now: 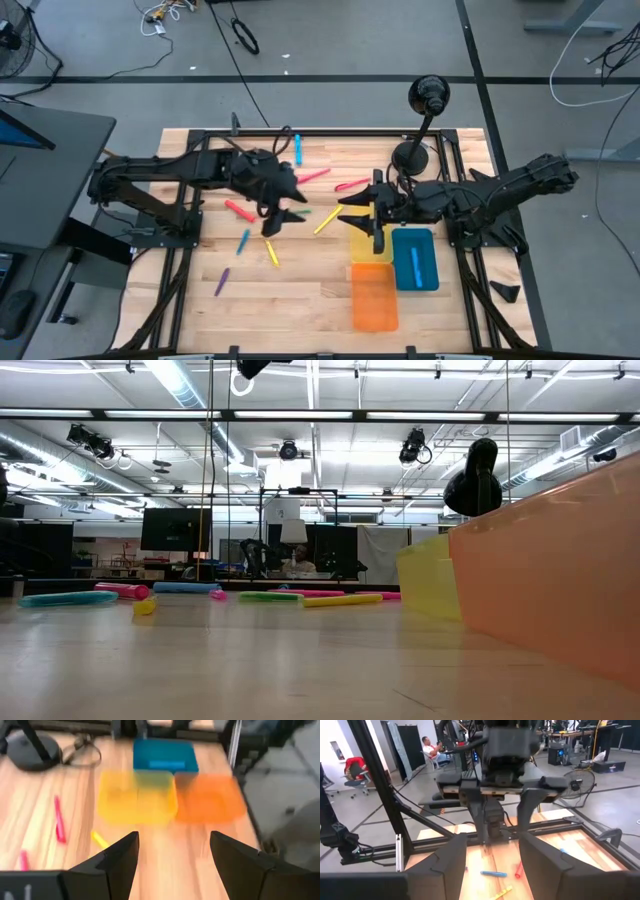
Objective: Pick & Place Markers
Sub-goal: Put the left blue highlighter into the blue bin
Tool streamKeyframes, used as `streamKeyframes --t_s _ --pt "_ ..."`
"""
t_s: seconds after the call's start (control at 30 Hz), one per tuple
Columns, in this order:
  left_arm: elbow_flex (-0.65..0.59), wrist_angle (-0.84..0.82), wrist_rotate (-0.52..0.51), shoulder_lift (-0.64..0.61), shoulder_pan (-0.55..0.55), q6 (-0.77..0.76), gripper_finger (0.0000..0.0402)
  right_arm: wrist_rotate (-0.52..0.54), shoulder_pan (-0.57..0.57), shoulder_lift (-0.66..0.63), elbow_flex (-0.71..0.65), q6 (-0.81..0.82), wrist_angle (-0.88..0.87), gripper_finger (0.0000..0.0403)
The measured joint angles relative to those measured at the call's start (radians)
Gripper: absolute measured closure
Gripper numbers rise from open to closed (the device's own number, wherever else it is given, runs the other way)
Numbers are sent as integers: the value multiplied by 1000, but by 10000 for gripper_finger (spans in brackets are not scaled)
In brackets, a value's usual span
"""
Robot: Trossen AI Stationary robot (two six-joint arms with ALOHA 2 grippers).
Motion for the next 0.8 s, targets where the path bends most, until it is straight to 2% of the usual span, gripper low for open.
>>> streamKeyframes --t_s 0.37,0.5,0.63,0.8 --pt "0 -336 -27 -31 8 325 152 1 -19 0 0 2 8 218" --pt "0 -436 -82 -31 8 441 152 2 -20 0 0 -10 14 218" --pt "0 -517 -141 -31 8 523 152 2 -20 0 0 -14 15 218" --pt "0 -611 -144 -31 8 574 152 3 -24 0 0 -21 16 218"
